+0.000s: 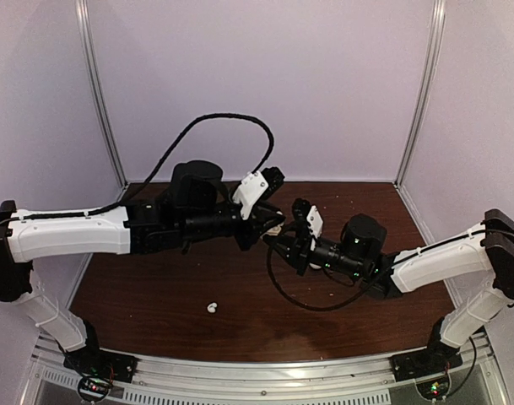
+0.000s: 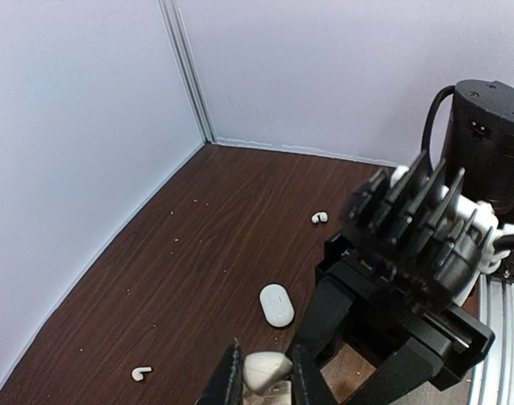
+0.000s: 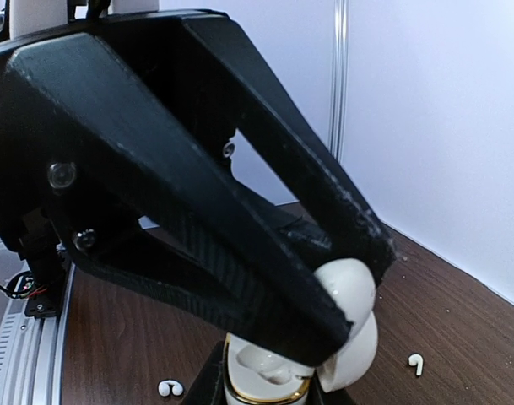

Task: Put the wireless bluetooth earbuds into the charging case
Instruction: Insert the right earbud into the right side groove of the charging case.

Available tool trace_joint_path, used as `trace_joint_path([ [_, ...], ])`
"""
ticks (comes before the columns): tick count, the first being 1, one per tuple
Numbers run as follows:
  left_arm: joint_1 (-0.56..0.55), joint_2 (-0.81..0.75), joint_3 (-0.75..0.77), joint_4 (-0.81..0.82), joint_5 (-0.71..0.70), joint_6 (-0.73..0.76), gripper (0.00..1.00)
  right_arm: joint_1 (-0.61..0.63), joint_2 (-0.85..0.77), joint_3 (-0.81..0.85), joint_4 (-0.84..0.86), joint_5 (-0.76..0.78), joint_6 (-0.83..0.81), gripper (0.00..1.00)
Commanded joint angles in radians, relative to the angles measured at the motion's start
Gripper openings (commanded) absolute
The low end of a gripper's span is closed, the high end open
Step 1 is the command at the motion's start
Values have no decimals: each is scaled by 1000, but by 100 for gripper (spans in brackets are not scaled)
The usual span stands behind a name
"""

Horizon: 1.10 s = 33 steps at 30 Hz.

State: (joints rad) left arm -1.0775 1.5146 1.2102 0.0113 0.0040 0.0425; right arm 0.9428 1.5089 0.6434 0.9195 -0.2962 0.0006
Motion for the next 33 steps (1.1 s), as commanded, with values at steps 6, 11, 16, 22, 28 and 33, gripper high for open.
trace_joint_path([
  [6, -6, -20, -29, -7, 33, 15, 8, -11, -43, 17, 78, -6, 48, 0],
  [11, -5, -25, -33, -7, 47, 11, 8, -16, -42, 13, 86, 0, 61, 0],
  [16, -6, -18, -33, -7, 42, 11, 8, -17, -39, 20, 88, -12, 61, 0],
  [22, -6, -6, -26, 2, 50, 15, 8, -17, -28, 26, 99, -70, 69, 0],
  [28, -6, 6, -17, 5, 57, 21, 8, -16, -17, 38, 90, -103, 73, 0],
  [33, -5, 1, -40, 4, 81, 21, 8, -18, -30, 31, 95, -88, 73, 0],
])
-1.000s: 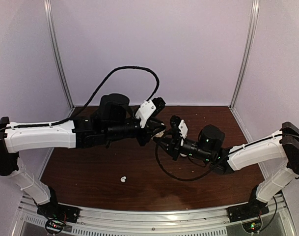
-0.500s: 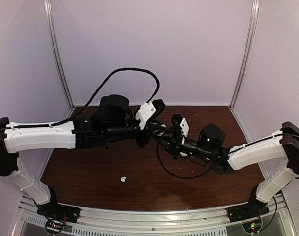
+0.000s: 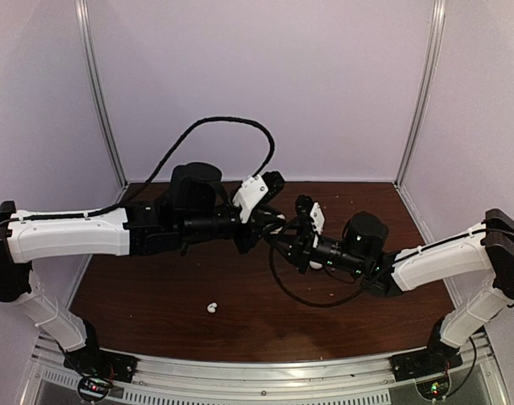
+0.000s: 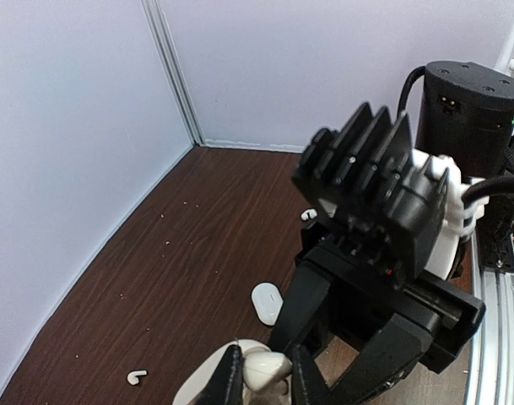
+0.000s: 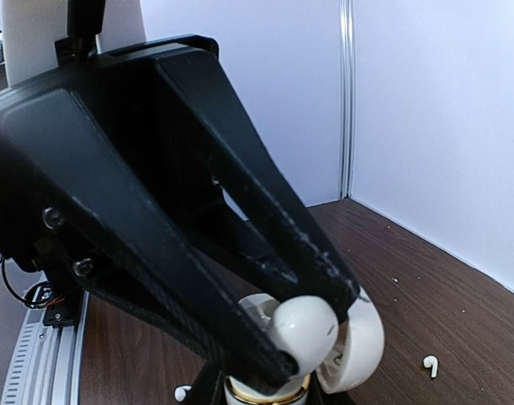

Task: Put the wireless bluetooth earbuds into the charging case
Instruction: Insert the right earbud into the right side groove of the charging case.

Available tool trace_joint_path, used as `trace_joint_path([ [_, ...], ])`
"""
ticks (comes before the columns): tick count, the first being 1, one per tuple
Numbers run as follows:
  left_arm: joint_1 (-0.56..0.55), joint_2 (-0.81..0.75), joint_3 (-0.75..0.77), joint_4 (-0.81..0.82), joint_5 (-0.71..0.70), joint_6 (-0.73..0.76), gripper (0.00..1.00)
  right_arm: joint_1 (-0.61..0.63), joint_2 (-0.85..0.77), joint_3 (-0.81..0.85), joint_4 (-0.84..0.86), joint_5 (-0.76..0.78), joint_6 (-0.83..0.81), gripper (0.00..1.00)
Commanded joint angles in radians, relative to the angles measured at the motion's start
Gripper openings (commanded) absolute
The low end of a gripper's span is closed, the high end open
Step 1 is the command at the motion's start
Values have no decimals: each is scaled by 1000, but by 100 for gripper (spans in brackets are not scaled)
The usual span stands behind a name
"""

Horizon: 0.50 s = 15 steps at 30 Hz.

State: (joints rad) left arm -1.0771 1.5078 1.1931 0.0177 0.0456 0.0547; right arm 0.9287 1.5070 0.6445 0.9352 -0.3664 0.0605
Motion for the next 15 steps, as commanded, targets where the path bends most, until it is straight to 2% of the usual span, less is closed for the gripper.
trace_joint_path([
  [1, -6, 6, -30, -2, 48, 10, 8, -5, -32, 27, 82, -16, 14, 0],
  [15, -6, 6, -43, -49, 77, 11, 15, -10, -58, 14, 96, -41, -14, 0],
])
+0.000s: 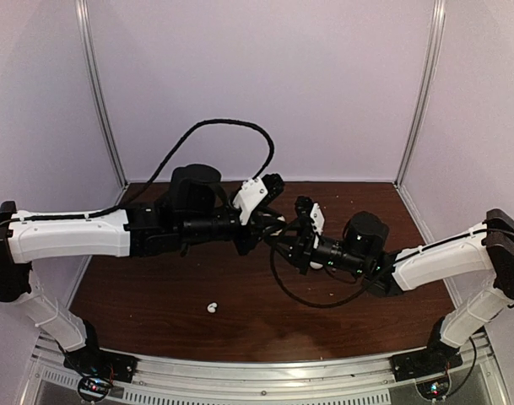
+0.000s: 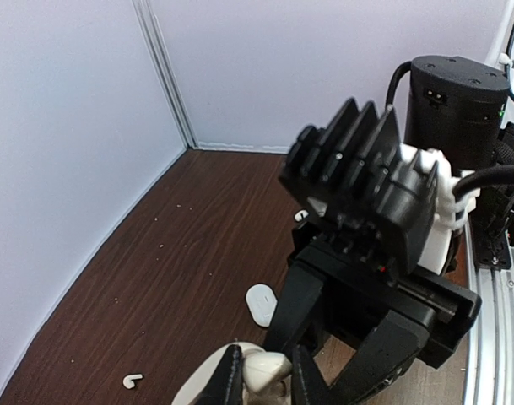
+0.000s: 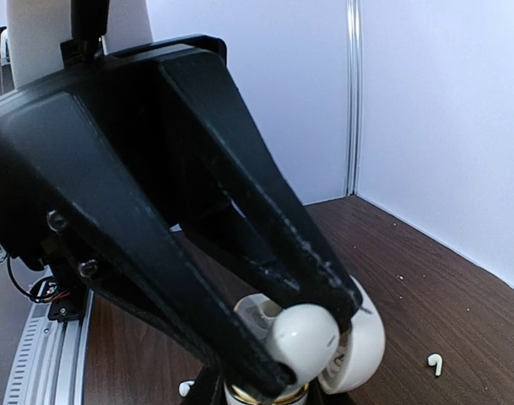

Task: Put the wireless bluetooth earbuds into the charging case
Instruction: Insert the right earbud into the right side groove of the charging case.

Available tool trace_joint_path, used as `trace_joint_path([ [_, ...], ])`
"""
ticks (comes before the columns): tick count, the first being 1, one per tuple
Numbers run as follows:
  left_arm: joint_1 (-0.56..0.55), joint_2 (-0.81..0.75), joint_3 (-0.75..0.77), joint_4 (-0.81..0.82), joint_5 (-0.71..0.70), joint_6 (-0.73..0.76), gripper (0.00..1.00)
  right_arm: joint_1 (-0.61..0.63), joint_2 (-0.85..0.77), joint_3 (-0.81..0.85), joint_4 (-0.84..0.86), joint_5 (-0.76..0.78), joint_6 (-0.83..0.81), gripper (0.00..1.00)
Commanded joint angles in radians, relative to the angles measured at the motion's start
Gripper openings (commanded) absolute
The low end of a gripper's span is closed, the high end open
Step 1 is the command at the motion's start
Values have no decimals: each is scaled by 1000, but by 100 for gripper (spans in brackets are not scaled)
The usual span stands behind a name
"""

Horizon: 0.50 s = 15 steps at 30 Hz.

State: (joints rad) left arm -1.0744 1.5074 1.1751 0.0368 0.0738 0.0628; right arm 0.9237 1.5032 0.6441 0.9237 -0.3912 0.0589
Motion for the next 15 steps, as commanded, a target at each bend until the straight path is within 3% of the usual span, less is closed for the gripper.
trace_joint_path([
  [1, -8, 6, -26, -69, 44, 0, 15, -6, -56, 13, 106, -14, -14, 0],
  [15, -9, -7, -28, -77, 25, -9, 25, -6, -61, 10, 102, -8, -18, 0],
])
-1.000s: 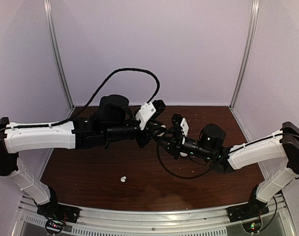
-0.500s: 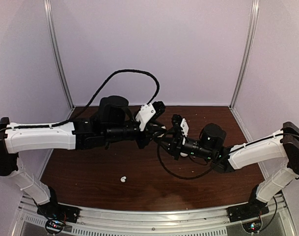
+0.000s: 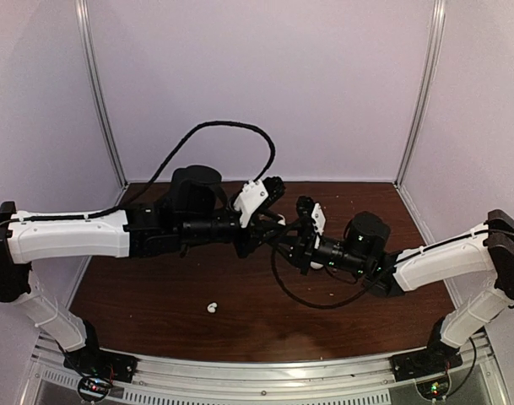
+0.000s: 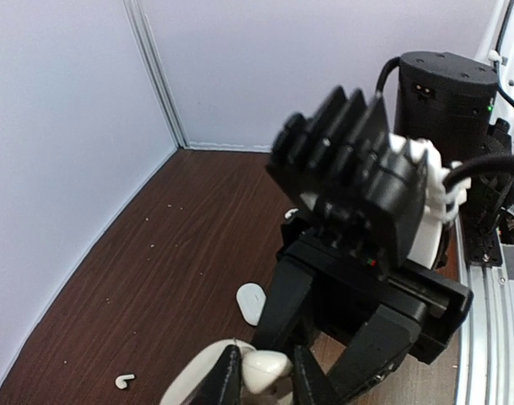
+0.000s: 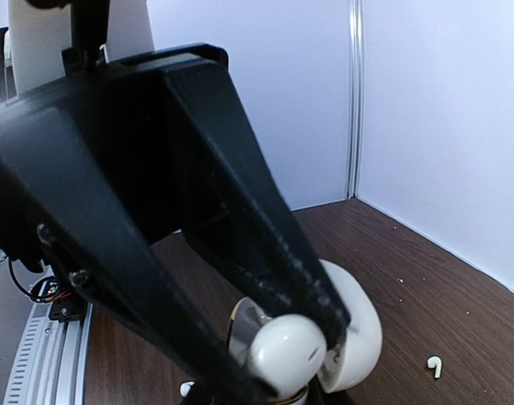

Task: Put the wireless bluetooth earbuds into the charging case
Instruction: Insert the right earbud into the right side groove of the charging case, then adjust the right earbud in the right side groove of the charging case.

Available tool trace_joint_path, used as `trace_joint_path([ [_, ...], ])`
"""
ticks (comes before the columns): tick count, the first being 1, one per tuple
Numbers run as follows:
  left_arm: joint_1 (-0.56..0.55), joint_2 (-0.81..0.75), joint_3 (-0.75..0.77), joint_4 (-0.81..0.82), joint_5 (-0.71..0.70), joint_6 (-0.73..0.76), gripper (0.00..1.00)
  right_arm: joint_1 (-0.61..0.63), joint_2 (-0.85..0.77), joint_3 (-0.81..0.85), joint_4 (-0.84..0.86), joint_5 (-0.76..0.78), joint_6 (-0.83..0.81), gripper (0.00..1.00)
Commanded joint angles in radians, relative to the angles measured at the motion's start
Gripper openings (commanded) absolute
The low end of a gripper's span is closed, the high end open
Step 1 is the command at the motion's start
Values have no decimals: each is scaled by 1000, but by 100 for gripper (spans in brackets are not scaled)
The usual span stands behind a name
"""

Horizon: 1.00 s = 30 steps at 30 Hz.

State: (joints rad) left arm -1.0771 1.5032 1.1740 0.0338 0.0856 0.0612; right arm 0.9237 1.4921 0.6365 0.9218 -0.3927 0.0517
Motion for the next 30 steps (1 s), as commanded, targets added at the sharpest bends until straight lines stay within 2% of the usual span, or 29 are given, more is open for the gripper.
trace_joint_path([
  [1, -6, -2, -27, -75, 15, -8, 25, -6, -50, 17, 104, -6, -12, 0],
  [9, -6, -10, -25, -84, 3, -10, 33, -5, -49, 19, 98, -6, -15, 0],
  [14, -5, -33, -34, -84, -36, -28, 42, -6, -51, 12, 87, 1, -18, 0],
  [26, -4, -102, -78, -53, -58, -58, 74, -7, -50, 25, 19, 93, -26, 0],
  [30, -2, -84, -38, -41, -149, -123, 92, -6, -40, 47, -18, 108, -26, 0],
])
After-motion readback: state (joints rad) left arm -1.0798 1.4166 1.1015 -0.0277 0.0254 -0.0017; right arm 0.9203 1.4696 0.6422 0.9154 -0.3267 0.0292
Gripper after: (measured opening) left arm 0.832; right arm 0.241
